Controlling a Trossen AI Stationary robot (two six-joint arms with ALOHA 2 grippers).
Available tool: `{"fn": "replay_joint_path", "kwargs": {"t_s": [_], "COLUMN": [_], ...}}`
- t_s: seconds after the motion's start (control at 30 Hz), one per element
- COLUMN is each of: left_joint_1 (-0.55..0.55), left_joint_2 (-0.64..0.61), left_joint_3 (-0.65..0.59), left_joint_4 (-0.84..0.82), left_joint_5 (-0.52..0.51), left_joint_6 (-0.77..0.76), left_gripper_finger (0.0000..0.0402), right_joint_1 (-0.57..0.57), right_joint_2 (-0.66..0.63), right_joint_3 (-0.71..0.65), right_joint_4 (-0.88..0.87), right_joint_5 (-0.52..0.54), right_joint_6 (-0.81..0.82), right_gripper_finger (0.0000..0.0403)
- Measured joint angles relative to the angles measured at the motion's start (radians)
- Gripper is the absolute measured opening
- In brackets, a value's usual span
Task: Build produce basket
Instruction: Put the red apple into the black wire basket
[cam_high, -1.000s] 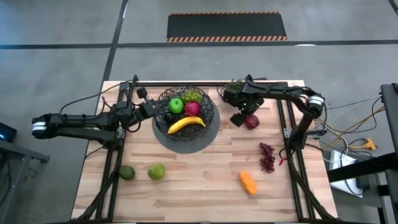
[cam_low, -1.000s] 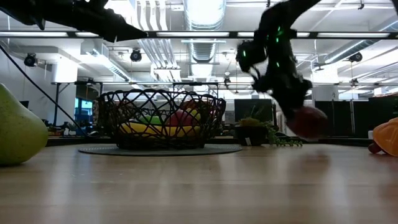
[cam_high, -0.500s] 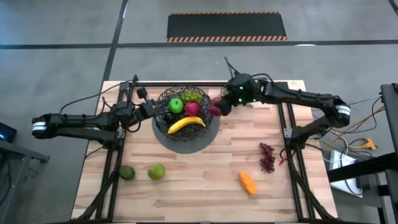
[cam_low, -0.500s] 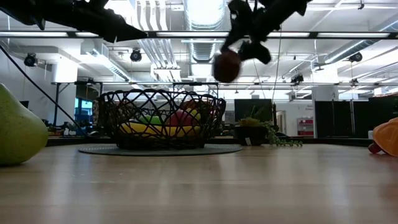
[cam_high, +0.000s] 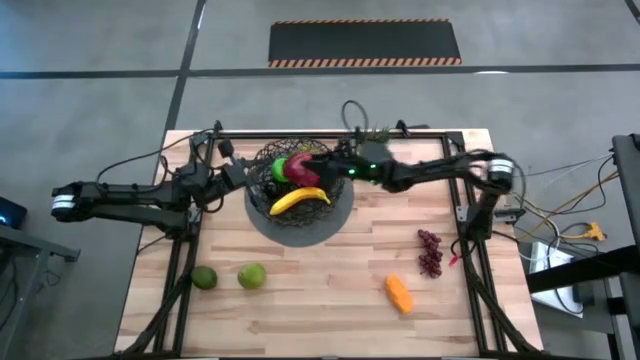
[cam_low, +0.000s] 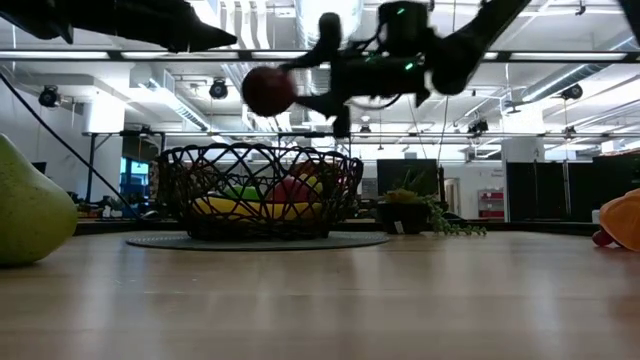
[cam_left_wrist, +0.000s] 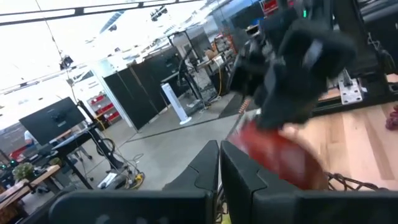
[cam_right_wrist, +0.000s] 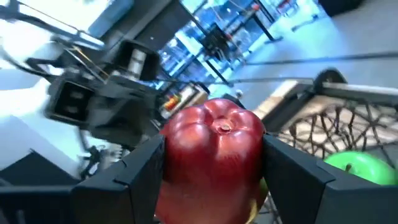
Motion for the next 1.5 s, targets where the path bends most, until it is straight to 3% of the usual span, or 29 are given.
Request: {"fn": "replay_joint_path", "kwargs": {"t_s": [0.23,0.4,0.57,0.77,0.9,1.13,1.4,1.5], "left_joint_1": [-0.003,-0.005,-0.005,-0.006,-0.006,-0.006,-0.006,-0.006], "left_joint_2": [-0.016,-0.015,-0.015,-0.014,-0.013,-0.013,0.043,0.085], "left_joint_3": [0.0,0.0,0.0,0.0,0.0,-0.001,-0.002,-0.002], "left_joint_4": [0.0,-0.001,-0.001,0.0,-0.001,-0.056,-0.082,-0.078], "left_joint_5": [0.0,0.0,0.0,0.0,0.0,0.0,0.005,0.034], "left_joint_6": [-0.001,0.0,0.0,0.0,0.0,0.0,-0.026,-0.026], "left_gripper_finger": [0.0,0.0,0.0,0.0,0.0,0.0,0.0,0.0], "right_joint_1": [-0.002,0.002,0.016,0.024,0.025,0.052,0.191,0.241], "right_joint_2": [0.165,0.2,0.211,0.195,0.164,0.027,-0.178,-0.255], "right_joint_3": [0.176,0.304,0.391,0.413,0.416,0.411,0.312,0.217], "right_joint_4": [-0.108,-0.43,-0.585,-0.639,-0.653,-0.855,-1.099,-1.106], "right_joint_5": [0.004,0.028,0.065,0.067,0.06,0.076,0.364,0.379], "right_joint_6": [0.059,0.009,-0.065,-0.116,-0.157,-0.341,-0.502,-0.512], "right_gripper_finger": [0.0231,0.0234,0.0269,0.0316,0.0333,0.0334,0.0324,0.0326]}}
